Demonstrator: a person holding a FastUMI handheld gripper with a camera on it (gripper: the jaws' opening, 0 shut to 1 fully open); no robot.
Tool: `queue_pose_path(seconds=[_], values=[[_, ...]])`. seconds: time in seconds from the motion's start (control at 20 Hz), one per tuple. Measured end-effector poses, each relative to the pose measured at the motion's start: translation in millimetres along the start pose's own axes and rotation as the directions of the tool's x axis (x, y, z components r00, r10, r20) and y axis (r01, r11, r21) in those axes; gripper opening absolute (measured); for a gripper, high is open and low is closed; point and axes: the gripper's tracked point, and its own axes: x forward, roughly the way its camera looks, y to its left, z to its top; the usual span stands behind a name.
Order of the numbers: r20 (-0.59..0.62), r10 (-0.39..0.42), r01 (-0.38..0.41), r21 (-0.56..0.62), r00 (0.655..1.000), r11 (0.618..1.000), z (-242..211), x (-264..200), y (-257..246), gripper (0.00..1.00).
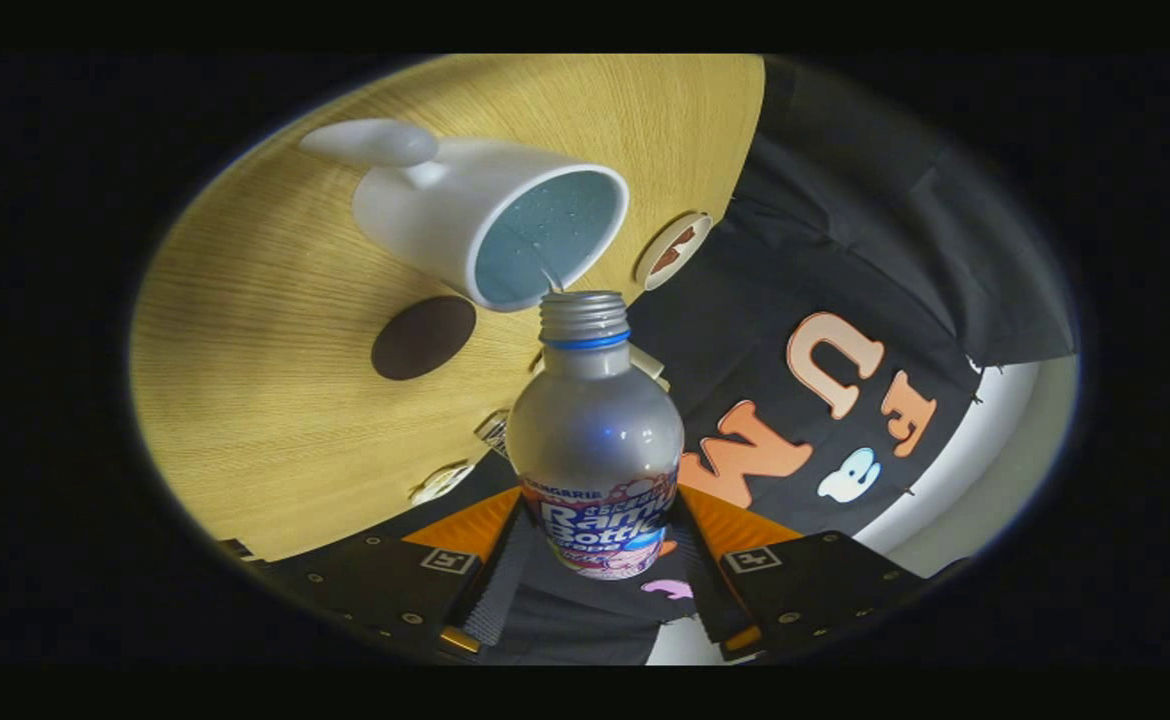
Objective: Take the bottle from table, then pour the juice into the cup, finally place the bottle on the coaster
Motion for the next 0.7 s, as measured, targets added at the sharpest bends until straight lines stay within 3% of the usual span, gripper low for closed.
queue_pose_path(seconds=[0.35,0.7], values=[[0.002,0.003,-0.003,0.036,1.0,0.999,-1.2,2.5,3.3,0.75],[0.018,0.038,-0.042,0.239,0.999,0.97,-5.8,1.8,10.7,0.75]])
